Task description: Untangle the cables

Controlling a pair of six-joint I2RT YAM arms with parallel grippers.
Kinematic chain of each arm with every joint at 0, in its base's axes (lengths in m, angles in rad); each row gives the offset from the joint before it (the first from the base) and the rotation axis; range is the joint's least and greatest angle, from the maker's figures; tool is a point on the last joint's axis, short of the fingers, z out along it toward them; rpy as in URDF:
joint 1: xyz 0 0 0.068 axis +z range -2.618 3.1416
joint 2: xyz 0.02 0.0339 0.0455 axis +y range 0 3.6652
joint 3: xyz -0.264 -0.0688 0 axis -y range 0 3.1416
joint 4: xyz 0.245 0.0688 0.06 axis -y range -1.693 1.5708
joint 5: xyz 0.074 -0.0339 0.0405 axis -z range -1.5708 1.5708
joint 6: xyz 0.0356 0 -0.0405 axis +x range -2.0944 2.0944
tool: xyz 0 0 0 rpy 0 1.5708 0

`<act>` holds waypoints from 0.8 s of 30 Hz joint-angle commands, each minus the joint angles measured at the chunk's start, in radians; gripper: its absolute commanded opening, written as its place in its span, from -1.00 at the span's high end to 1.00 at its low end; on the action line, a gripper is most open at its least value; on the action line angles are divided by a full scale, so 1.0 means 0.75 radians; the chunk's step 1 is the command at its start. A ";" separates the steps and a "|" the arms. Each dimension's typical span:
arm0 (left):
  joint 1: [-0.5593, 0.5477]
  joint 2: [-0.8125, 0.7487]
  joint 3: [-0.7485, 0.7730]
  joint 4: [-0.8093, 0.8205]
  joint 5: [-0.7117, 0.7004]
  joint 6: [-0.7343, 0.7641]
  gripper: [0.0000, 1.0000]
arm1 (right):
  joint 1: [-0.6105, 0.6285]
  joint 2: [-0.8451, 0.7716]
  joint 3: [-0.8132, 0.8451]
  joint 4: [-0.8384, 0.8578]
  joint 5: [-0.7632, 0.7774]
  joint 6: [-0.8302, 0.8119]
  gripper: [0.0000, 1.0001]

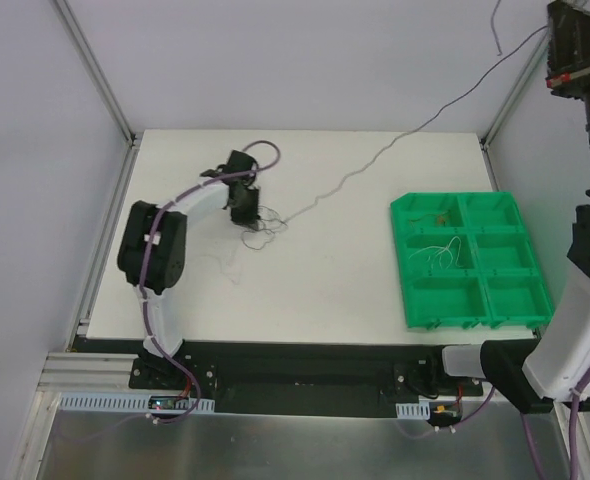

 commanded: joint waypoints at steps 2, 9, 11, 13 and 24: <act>0.232 -0.237 -0.217 -0.028 -0.202 -0.031 1.00 | -0.004 -0.084 0.124 -0.058 0.368 -0.442 0.99; 0.342 -0.213 -0.291 -0.042 -0.241 0.096 1.00 | 0.015 -0.061 0.191 -0.032 0.518 -0.610 0.99; 0.365 -0.200 -0.269 -0.059 -0.210 0.108 1.00 | 0.013 -0.049 0.189 -0.021 0.522 -0.616 0.99; 0.369 -0.200 -0.246 -0.061 -0.143 0.131 1.00 | 0.013 -0.043 0.167 -0.021 0.555 -0.624 0.99; 0.367 -0.157 -0.162 -0.130 0.326 0.037 0.68 | 0.013 -0.096 0.042 -0.354 0.788 -0.651 0.99</act>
